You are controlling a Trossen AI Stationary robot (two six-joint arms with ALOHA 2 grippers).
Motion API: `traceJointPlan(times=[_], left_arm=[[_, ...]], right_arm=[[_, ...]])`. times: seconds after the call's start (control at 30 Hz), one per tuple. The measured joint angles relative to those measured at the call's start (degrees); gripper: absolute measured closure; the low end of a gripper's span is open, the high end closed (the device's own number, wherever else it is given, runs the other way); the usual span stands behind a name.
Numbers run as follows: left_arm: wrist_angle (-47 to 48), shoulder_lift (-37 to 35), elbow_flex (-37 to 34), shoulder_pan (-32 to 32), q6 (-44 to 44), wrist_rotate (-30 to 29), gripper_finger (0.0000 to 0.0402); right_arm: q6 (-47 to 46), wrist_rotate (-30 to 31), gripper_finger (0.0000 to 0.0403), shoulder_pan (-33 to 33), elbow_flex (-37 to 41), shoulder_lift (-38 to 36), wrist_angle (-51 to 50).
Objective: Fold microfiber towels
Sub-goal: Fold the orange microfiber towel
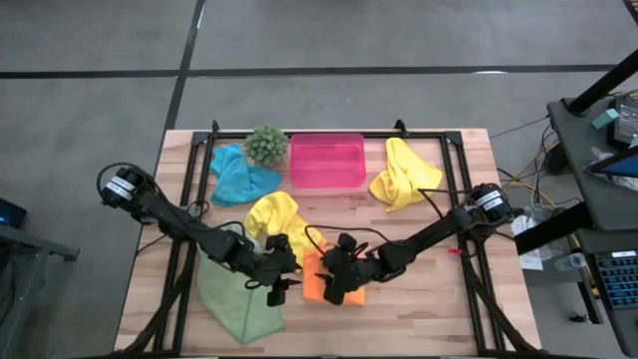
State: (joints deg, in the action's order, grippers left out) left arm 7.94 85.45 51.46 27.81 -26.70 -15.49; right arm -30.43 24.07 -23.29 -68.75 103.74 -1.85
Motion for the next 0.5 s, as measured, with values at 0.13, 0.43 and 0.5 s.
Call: traceJointPlan(times=[0.13,0.43,0.5], left_arm=[[-0.04,0.0,0.2,0.0,-1.38,0.0,0.0231],[-0.42,0.0,0.59,-0.1,-4.08,-0.54,0.0231],[-0.41,0.0,1.16,-0.09,-4.59,-2.0,0.0231]], right_arm=[[0.95,-0.08,0.0193,-0.02,0.02,-0.07,0.44],[8.46,-0.1,0.0193,-0.03,0.13,-1.24,-2.95],[9.66,-0.1,0.0193,-0.08,0.14,-2.73,-6.15]])
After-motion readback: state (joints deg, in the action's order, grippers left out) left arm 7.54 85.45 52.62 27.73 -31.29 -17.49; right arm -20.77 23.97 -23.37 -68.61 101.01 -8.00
